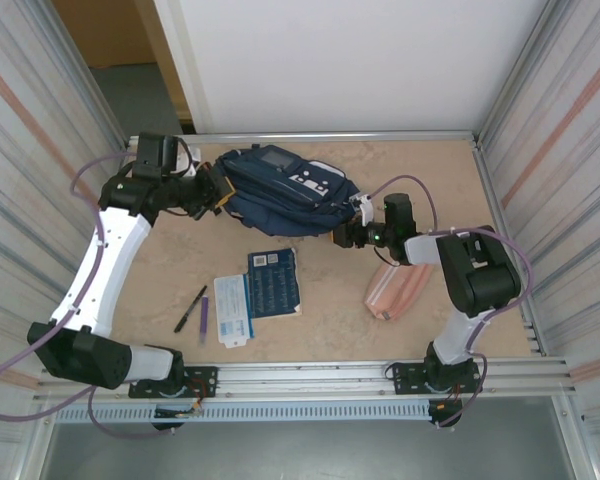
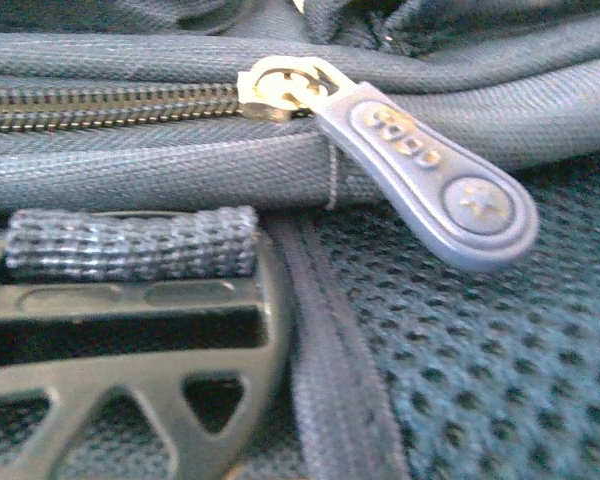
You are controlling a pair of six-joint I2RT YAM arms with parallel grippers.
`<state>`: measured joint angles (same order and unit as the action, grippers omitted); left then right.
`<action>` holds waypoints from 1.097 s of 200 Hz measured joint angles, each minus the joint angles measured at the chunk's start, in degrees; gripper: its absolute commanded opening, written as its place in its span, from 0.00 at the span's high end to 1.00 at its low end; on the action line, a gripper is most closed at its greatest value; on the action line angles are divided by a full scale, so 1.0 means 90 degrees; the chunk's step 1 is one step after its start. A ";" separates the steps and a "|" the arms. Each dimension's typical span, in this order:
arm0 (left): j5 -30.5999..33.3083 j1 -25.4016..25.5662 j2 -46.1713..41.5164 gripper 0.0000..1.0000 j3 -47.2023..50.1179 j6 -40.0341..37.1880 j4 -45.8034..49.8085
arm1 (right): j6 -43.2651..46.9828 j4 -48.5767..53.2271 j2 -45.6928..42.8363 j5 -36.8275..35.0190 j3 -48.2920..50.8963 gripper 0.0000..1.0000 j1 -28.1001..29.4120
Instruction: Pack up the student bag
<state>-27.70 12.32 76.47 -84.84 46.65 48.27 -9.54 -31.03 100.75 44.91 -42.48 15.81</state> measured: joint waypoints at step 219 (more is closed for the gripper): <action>0.0036 -0.0019 -0.0500 1.00 0.1037 -0.0024 -0.0792 | 0.0721 0.3526 -0.1387 -0.0452 -0.0476 1.00 0.1246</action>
<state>-27.38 12.14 71.96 -75.50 46.44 41.15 -3.05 0.71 88.27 40.84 -46.76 27.03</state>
